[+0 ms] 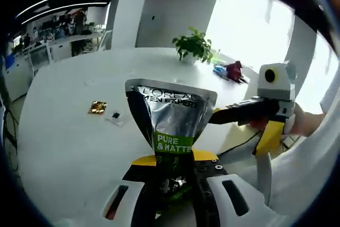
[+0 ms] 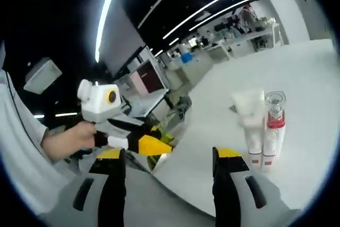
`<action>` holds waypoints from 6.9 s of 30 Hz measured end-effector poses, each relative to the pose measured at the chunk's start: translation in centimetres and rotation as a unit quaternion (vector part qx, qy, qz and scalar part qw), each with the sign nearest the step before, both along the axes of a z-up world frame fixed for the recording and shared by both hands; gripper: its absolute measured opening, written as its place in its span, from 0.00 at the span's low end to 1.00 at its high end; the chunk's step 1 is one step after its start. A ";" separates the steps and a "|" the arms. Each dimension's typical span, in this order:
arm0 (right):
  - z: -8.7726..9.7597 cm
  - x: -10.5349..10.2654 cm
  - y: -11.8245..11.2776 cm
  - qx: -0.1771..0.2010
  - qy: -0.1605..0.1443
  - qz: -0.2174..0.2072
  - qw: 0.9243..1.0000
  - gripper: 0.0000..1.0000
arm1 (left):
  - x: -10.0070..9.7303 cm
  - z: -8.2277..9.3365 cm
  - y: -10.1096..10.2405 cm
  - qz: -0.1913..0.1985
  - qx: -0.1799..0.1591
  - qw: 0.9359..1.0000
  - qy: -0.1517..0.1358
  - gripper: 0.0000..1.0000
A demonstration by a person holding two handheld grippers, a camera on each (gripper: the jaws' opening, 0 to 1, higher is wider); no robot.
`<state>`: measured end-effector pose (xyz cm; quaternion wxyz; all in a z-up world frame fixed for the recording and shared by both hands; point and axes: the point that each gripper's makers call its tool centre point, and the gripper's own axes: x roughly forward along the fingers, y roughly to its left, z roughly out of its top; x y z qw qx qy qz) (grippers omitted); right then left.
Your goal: Arrange the skincare products in the storage area until every visible bottle or jar stands upright without overlapping.
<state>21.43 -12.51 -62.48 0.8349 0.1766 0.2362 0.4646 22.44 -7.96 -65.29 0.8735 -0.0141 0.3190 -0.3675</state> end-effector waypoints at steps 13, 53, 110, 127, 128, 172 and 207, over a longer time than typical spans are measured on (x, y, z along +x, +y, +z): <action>0.8 0.0 0.2 0.018 0.004 -0.028 0.999 0.40 | -3.0 1.0 -2.8 0.000 -0.021 1.000 -0.008 0.18; 4.3 -0.7 -0.5 0.121 0.039 0.055 0.990 0.03 | -3.5 3.8 0.9 0.004 -0.087 0.995 -0.050 0.45; 4.5 -1.6 1.2 0.253 0.104 0.018 0.962 0.01 | -1.9 7.8 0.5 0.080 -0.421 0.903 0.028 0.04; 5.1 -2.8 2.0 0.273 0.125 0.058 0.952 0.01 | -4.3 6.5 -0.1 0.040 -0.402 0.913 0.046 0.15; 4.8 -2.7 2.0 0.267 0.128 0.055 0.954 0.01 | -4.4 6.5 -0.2 0.038 -0.402 0.914 0.046 0.11; -0.5 -1.2 0.2 0.094 0.048 -0.016 0.994 0.85 | -1.5 0.2 1.1 0.150 -0.403 0.891 0.146 0.01; -5.5 -0.9 -4.3 -0.077 0.006 -0.046 0.996 0.99 | 1.5 -4.6 0.4 0.173 -0.362 0.896 0.187 0.01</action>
